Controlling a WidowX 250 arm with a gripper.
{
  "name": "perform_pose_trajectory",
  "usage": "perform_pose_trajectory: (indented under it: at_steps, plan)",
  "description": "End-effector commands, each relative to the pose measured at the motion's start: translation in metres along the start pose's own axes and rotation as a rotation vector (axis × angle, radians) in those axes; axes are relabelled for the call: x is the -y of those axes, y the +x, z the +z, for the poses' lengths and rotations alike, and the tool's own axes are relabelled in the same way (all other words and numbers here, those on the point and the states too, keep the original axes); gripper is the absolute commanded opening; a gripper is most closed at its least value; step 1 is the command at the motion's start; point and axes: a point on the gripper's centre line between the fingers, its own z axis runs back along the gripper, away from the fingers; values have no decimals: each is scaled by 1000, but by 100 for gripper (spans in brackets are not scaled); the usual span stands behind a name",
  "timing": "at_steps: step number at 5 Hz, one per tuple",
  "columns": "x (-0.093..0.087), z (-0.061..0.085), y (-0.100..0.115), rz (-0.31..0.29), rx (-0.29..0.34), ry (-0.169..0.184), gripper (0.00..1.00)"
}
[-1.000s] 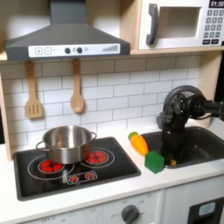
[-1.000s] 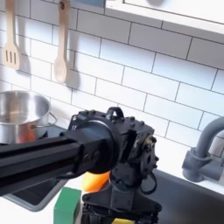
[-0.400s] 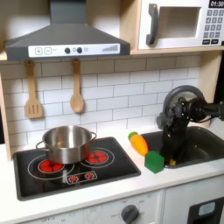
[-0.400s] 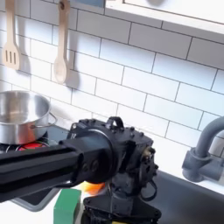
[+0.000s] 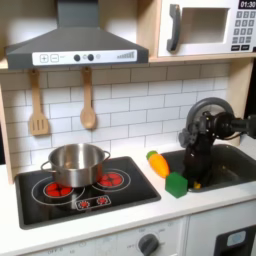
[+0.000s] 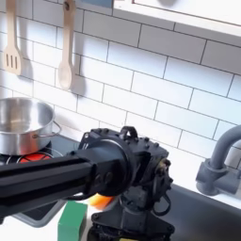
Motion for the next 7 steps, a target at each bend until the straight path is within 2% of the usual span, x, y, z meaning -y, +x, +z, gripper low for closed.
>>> perform_pose_trajectory:
  at_steps: [1,2,3,4,5,6,7]
  plan:
    - [1,-5,6,34,23,47,64]
    - [0,-4,10,54,30,55,0]
    - [-2,-2,13,80,32,46,0]
    - [2,7,16,96,39,19,0]
    - [7,11,19,76,32,15,0]
    - [8,15,20,79,-3,16,0]
    - [12,25,24,68,-17,8,0]
